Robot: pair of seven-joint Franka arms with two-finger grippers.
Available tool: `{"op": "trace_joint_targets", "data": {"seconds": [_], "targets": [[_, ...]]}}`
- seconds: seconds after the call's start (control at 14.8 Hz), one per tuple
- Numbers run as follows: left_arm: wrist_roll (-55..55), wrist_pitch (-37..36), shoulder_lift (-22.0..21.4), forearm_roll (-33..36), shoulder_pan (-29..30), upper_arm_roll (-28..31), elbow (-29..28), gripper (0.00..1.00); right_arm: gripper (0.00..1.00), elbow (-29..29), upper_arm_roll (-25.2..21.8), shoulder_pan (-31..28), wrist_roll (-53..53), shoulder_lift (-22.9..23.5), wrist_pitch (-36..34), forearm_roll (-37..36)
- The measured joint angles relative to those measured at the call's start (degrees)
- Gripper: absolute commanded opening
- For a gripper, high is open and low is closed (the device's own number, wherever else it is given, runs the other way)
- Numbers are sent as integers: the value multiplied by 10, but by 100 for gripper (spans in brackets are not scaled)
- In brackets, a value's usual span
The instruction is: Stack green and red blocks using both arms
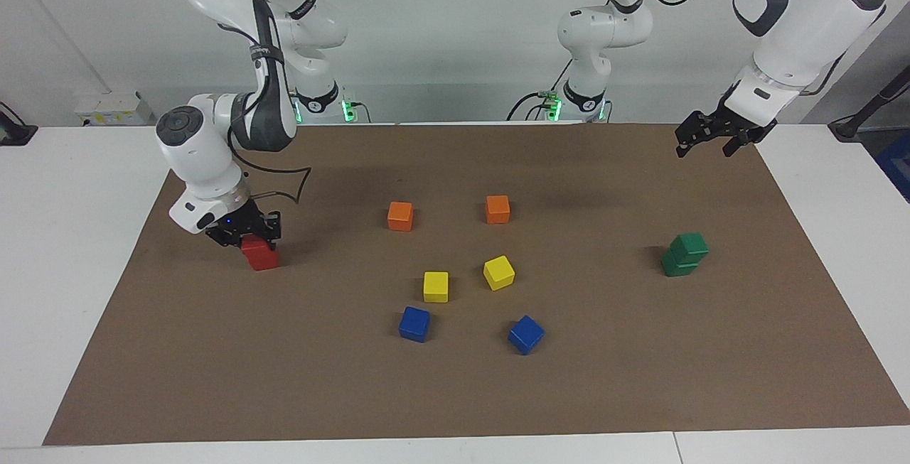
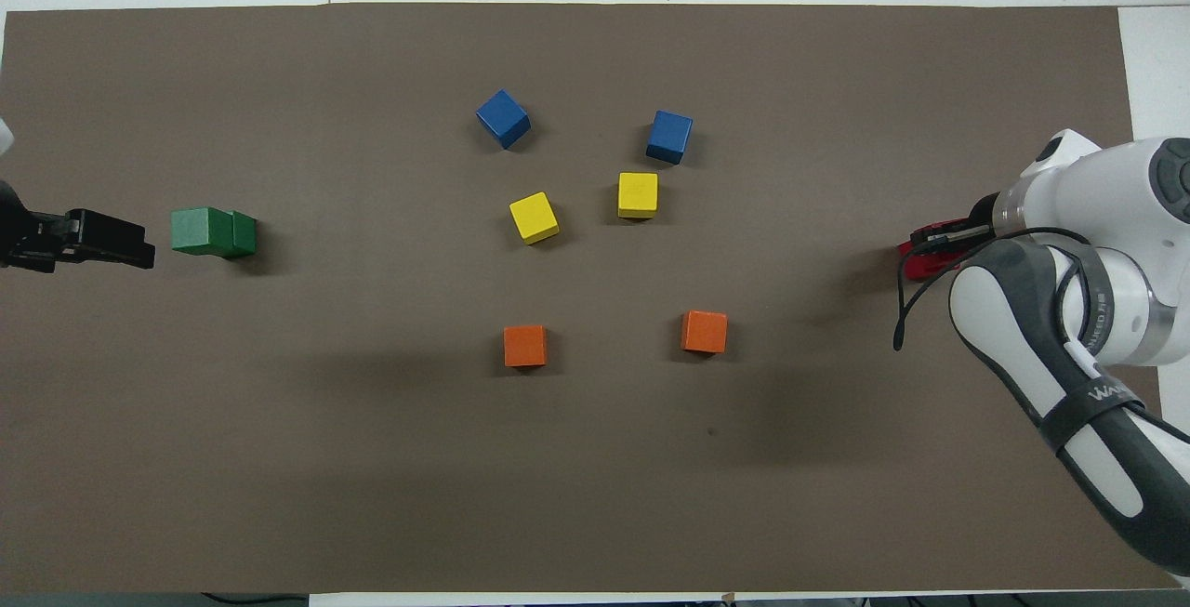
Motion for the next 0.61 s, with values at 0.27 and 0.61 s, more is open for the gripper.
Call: {"op": "trace_joint_targets", "data": {"seconds": [0.27,0.61], "targets": [[-29,0,-1,0,-12,0,4,100,0,-3,0,-3,-3,0,0,0],[-30,0,-3,0,-13,0,8,100,0,-8,0,-4,-5,0,0,0]]}}
